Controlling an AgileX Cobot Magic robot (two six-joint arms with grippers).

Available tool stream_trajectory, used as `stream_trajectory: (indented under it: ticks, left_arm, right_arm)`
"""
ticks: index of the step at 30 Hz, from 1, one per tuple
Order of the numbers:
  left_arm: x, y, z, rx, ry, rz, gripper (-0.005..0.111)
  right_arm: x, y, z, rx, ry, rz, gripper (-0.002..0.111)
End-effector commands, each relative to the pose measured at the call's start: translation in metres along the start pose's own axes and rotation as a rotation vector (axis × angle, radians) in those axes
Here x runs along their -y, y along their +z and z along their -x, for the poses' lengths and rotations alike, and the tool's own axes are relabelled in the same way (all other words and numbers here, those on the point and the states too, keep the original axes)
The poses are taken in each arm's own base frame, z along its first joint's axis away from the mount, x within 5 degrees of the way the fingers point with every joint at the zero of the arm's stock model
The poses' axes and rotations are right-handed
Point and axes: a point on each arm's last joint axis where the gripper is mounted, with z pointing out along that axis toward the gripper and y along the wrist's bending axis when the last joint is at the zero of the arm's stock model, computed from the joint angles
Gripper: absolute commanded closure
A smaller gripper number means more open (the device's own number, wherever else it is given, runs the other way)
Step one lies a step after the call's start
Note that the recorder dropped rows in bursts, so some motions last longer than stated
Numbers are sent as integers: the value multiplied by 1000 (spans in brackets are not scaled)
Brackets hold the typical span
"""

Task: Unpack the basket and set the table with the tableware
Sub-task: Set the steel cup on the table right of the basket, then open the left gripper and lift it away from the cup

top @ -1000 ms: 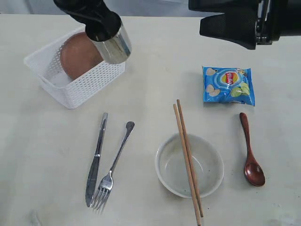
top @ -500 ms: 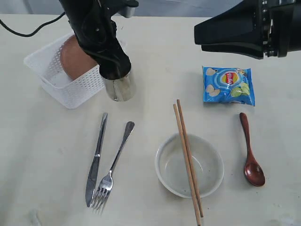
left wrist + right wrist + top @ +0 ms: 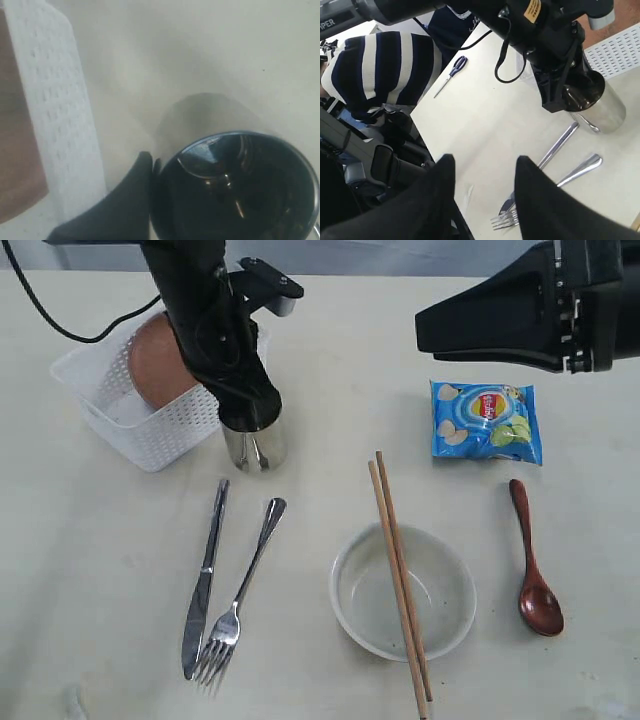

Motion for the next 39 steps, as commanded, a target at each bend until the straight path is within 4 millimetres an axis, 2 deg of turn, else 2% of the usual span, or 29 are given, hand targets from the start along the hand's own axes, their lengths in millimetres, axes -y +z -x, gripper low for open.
stream_trajectory:
  ticks: [1, 6, 23, 31, 34, 39]
  left_arm:
    - [1, 8, 2, -13, 7, -1, 107]
    - [-2, 17, 2, -26, 22, 22, 107]
    - [-3, 17, 4, 0, 21, 29, 105]
    - [-2, 17, 3, -19, 12, 20, 71]
    - [-2, 14, 2, -17, 13, 21, 69]
    - [-1, -4, 3, 24, 7, 35, 69]
  right_arm:
    - [-1, -2, 1, 7, -22, -9, 70]
    - [-1, -2, 1, 7, -18, -9, 70]
    - [-1, -2, 1, 8, -18, -11, 70]
    - [-1, -2, 1, 9, -16, -11, 70]
    - [-1, -2, 1, 9, -16, -11, 70]
    - [-1, -2, 1, 9, -16, -11, 70]
